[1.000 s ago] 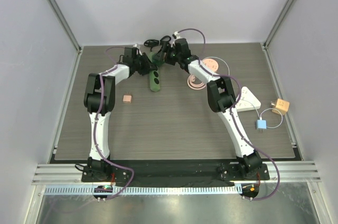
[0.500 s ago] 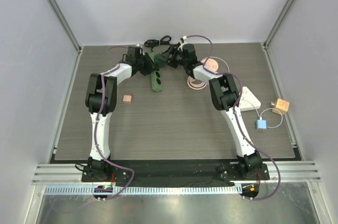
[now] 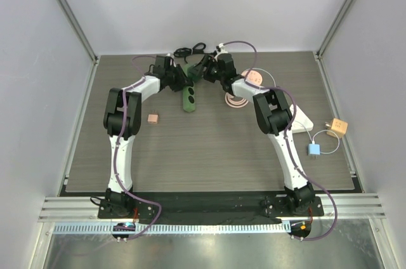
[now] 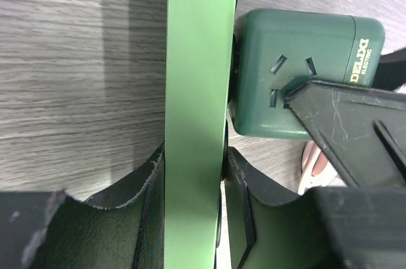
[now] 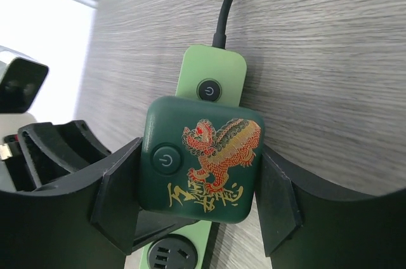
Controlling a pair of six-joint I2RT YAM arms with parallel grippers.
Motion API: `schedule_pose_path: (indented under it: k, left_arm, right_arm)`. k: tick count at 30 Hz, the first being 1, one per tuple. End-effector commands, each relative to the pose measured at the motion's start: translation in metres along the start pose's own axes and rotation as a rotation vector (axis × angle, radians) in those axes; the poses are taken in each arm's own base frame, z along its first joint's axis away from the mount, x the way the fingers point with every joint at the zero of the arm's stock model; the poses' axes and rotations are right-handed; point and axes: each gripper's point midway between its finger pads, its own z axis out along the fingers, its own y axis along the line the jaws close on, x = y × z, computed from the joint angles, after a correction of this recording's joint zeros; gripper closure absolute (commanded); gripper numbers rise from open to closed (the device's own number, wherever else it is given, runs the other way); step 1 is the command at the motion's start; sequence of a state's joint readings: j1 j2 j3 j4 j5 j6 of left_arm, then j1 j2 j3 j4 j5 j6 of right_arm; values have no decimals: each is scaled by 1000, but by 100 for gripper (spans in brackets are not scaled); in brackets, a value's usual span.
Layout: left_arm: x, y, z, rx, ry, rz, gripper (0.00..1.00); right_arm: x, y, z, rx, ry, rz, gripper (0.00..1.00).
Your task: Pull the plug off the socket
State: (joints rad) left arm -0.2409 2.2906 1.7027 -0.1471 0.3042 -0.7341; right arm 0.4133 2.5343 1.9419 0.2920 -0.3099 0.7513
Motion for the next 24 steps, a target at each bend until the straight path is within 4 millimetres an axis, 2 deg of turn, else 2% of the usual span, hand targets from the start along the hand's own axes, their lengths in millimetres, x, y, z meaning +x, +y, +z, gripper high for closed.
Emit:
schedule_pose_path:
  k: [1, 6, 7, 8, 9, 10, 13, 14, 17, 19, 20, 21, 22, 23, 24]
  left_arm:
    - [-29, 50, -15, -190, -83, -19, 100]
    - [-29, 50, -16, -184, -87, -14, 100]
    - [-29, 50, -16, -183, -86, -12, 100]
    - [-29, 50, -16, -178, -84, -12, 100]
    - [-28, 47, -14, -161, -80, -9, 100]
    - [-27, 46, -14, -150, -75, -6, 100]
    - [-26, 41, -12, -123, -67, 8, 100]
    - [-26, 41, -12, -119, -66, 10, 100]
    - [-26, 39, -12, -108, -68, 17, 100]
    - [-27, 39, -12, -107, -69, 15, 100]
    - [-27, 39, -12, -104, -71, 16, 100]
    - [-27, 39, -12, -106, -70, 17, 100]
    - [-26, 39, -11, -104, -68, 19, 100]
    - [-27, 39, -12, -104, -71, 19, 100]
    - [-27, 39, -13, -104, -70, 20, 100]
  right_arm:
    - [-84, 24, -34, 103, -208, -240, 99]
    - [-89, 35, -47, 130, -240, -304, 99]
    - [-92, 30, -50, 87, -222, -258, 99]
    - [-95, 38, -47, -16, -238, -136, 99]
    - [-90, 47, -49, -115, -191, -76, 99]
    - [-92, 44, -49, -137, -191, -42, 99]
    - [-92, 49, -53, -232, -185, 52, 99]
    - [-101, 49, -57, -263, -204, 65, 99]
    - [-104, 44, -60, -269, -206, 93, 99]
    - [-109, 43, -60, -241, -226, 54, 99]
    - [-94, 36, -54, -164, -180, 44, 99]
    - [-94, 30, -51, -81, -192, -122, 99]
    - [-97, 36, -54, -7, -202, -200, 99]
    - [-88, 19, -53, 155, -197, -264, 99]
    - [-79, 37, -48, 155, -190, -320, 99]
